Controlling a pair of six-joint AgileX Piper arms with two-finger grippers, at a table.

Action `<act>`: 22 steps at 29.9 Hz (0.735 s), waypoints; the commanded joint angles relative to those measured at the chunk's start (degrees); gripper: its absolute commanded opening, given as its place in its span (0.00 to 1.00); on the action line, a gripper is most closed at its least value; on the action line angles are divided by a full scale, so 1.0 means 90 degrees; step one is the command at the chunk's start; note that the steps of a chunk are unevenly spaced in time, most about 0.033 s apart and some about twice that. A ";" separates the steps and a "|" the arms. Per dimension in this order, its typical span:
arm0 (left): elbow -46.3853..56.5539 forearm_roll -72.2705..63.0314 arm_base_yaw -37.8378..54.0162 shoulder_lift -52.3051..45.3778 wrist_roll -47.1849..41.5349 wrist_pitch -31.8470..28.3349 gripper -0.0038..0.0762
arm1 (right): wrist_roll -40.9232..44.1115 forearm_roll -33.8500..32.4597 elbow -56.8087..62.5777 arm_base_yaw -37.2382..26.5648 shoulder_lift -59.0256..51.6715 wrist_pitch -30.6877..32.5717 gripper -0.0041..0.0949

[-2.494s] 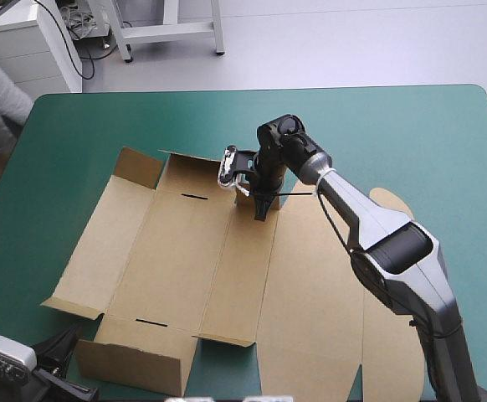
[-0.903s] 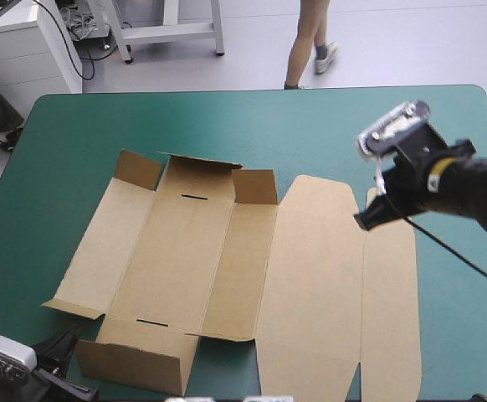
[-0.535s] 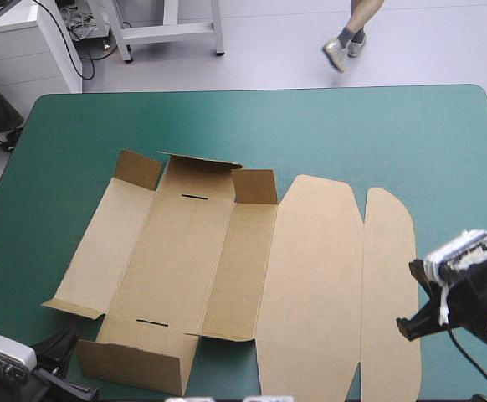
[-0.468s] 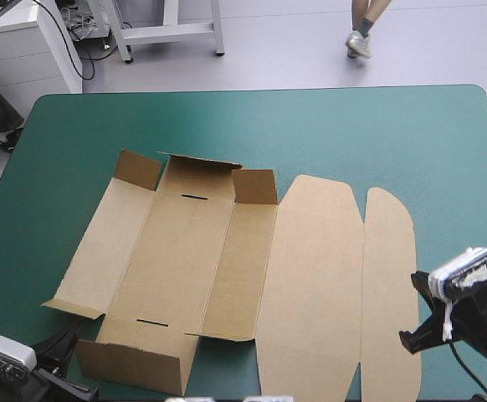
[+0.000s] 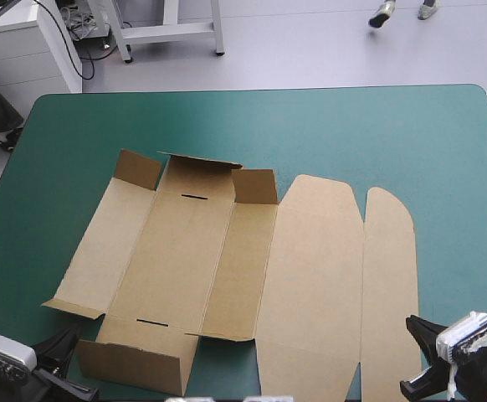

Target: Fold the box

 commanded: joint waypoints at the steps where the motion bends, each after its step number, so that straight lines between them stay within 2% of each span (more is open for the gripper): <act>1: -0.0124 -0.0030 -0.0004 0.0003 -0.0019 -0.0410 0.05 | -0.0015 0.0199 -0.0134 -0.0034 -0.0049 -0.0539 0.02; 5: -0.0124 -0.0030 -0.0004 0.0003 -0.0019 -0.0410 0.14 | -0.0015 0.0273 -0.0134 -0.0034 -0.0049 -0.0489 0.02; 7: -0.0124 -0.0059 -0.0004 0.0003 -0.0019 -0.0410 0.26 | -0.0015 0.0273 -0.0134 -0.0034 -0.0049 -0.0489 0.02; 11: -0.0124 -0.0068 -0.0004 0.0003 -0.0034 -0.0410 0.57 | -0.0015 0.0273 -0.0134 -0.0034 -0.0049 -0.0489 0.02; 13: -0.0124 -0.0068 -0.0004 0.0003 -0.0034 -0.0410 0.67 | -0.0015 0.0273 -0.0134 -0.0034 -0.0049 -0.0489 0.02; 18: -0.0124 -0.0570 -0.0004 0.0003 -0.0230 -0.0456 0.68 | -0.0015 0.0273 -0.0134 -0.0034 -0.0049 -0.0489 0.02; 22: -0.0150 -0.0646 -0.0004 0.0003 0.0112 -0.0457 0.68 | -0.0015 0.0273 -0.0134 -0.0034 -0.0049 -0.0489 0.02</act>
